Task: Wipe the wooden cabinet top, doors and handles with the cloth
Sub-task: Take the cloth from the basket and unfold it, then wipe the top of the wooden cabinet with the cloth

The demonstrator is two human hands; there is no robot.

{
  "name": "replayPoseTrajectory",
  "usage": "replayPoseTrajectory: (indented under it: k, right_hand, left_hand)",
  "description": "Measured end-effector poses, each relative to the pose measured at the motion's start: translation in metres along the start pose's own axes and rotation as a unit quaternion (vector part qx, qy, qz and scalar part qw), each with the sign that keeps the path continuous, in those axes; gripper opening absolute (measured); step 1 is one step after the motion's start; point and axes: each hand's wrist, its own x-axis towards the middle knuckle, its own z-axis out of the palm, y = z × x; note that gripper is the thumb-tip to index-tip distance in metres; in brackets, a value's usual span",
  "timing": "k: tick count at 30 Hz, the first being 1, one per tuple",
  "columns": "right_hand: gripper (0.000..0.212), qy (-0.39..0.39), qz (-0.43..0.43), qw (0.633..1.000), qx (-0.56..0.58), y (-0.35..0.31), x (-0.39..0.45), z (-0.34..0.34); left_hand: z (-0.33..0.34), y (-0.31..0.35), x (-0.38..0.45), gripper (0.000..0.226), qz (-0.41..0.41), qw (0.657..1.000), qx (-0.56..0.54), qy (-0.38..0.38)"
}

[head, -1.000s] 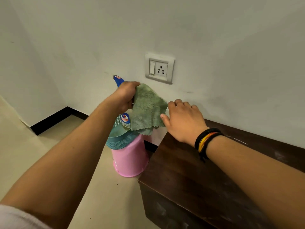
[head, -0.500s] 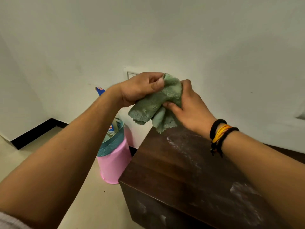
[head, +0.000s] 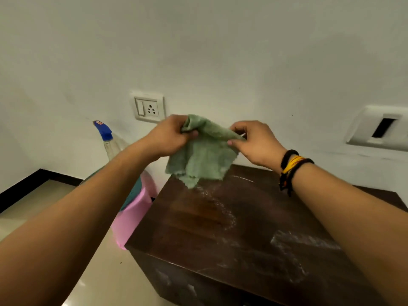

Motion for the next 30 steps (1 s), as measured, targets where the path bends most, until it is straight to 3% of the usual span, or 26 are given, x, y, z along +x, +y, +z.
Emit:
replayPoseTrajectory:
  k: [2, 4, 6, 8, 9, 11, 13, 16, 24, 28, 30]
  right_hand:
    - [0.014, 0.085, -0.038, 0.995, 0.026, -0.004, 0.011, 0.001]
    - [0.019, 0.100, -0.068, 0.993, 0.001, 0.000, 0.014, 0.007]
    - [0.023, 0.000, -0.068, 0.990, -0.122, 0.020, 0.008, 0.026]
    - [0.032, -0.156, -0.058, 0.949, -0.267, 0.043, -0.010, 0.052]
    - [0.037, -0.204, -0.056, 0.931, -0.299, 0.052, -0.019, 0.062]
    - [0.039, -0.195, -0.059, 0.934, -0.292, 0.064, -0.028, 0.069]
    - [0.040, -0.155, -0.068, 0.944, -0.283, 0.070, -0.029, 0.070]
    - [0.056, -0.182, -0.031, 0.929, -0.321, 0.075, -0.034, 0.071]
    - [0.072, -0.212, 0.047, 0.923, -0.317, 0.082, -0.046, 0.078]
    - [0.074, -0.226, 0.069, 0.923, -0.305, 0.083, -0.047, 0.078]
    - [0.073, -0.219, 0.063, 0.923, -0.309, 0.083, -0.049, 0.080]
  left_hand:
    - [-0.009, 0.012, 0.003, 0.026, 0.073, 0.988, 0.071, 0.111]
    - [-0.008, 0.014, -0.005, 0.041, 0.155, 0.966, 0.144, 0.148]
    - [0.019, 0.001, -0.027, 0.040, 0.147, 0.953, 0.254, 0.077]
    - [0.059, -0.023, -0.053, 0.040, 0.085, 0.923, 0.369, -0.072]
    - [0.071, -0.034, -0.063, 0.050, 0.073, 0.911, 0.388, -0.116]
    - [0.075, -0.049, -0.064, 0.069, 0.063, 0.956, 0.276, -0.078]
    - [0.077, -0.060, -0.050, 0.066, 0.107, 0.974, 0.200, -0.020]
    - [0.101, -0.064, -0.036, 0.047, 0.111, 0.944, 0.301, -0.072]
    - [0.140, -0.064, 0.003, 0.058, 0.054, 0.921, 0.341, -0.181]
    - [0.131, -0.074, 0.000, 0.061, -0.065, 0.922, 0.351, -0.152]
    - [0.132, -0.067, -0.029, 0.063, -0.074, 0.921, 0.363, -0.121]
